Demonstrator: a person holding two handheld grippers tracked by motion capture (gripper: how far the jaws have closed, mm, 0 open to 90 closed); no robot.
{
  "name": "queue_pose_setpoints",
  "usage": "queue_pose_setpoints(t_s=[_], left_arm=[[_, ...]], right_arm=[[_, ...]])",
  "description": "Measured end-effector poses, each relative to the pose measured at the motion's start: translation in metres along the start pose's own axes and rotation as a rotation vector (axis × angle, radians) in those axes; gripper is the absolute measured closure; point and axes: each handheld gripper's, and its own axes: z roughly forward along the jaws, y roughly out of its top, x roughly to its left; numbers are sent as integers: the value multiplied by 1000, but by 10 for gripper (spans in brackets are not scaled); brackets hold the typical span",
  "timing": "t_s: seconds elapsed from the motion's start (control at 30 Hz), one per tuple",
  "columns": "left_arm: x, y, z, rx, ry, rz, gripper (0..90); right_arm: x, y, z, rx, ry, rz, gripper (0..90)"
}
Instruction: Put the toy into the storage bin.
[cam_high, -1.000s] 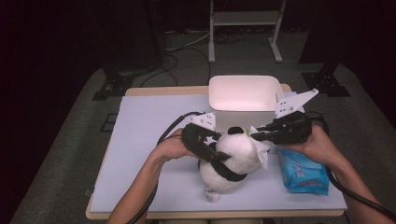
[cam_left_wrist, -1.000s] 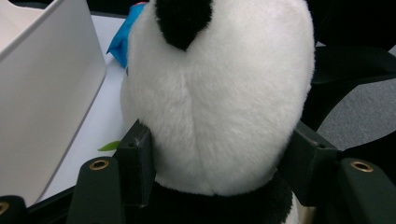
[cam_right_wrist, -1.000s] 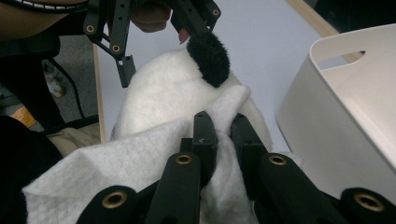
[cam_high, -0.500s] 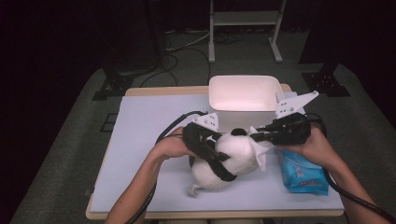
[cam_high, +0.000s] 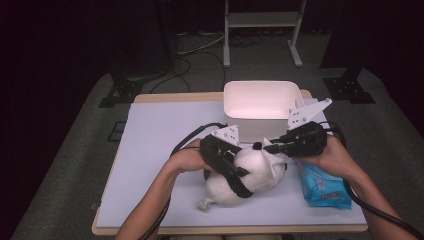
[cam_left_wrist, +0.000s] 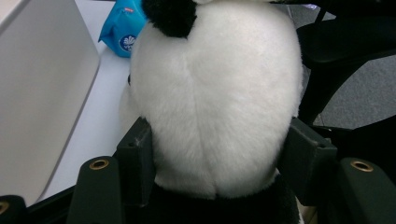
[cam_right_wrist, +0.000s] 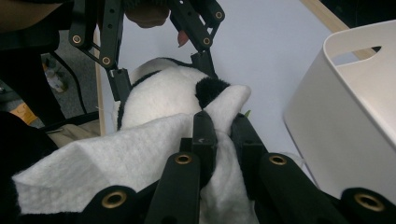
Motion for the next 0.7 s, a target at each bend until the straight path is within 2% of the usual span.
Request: queue_pose_setpoints(t_s=[0.13, 0.37, 0.5, 0.6, 0.7], left_arm=[[-1, 2, 4, 6, -4, -4, 338], [-4, 2, 5, 25, 5, -8, 229], [-4, 0, 0, 34, 24, -12, 211], [-3, -3, -1, 39, 29, -22, 203], [-4, -7, 1, 56, 38, -29, 194]], right_arm=[[0, -3, -1, 11, -3, -2, 819], [0, -7, 0, 26, 8, 8, 819], [-1, -13, -2, 33, -9, 13, 818], [-3, -21, -4, 26, 4, 43, 818], [-3, -25, -4, 48, -15, 45, 818]])
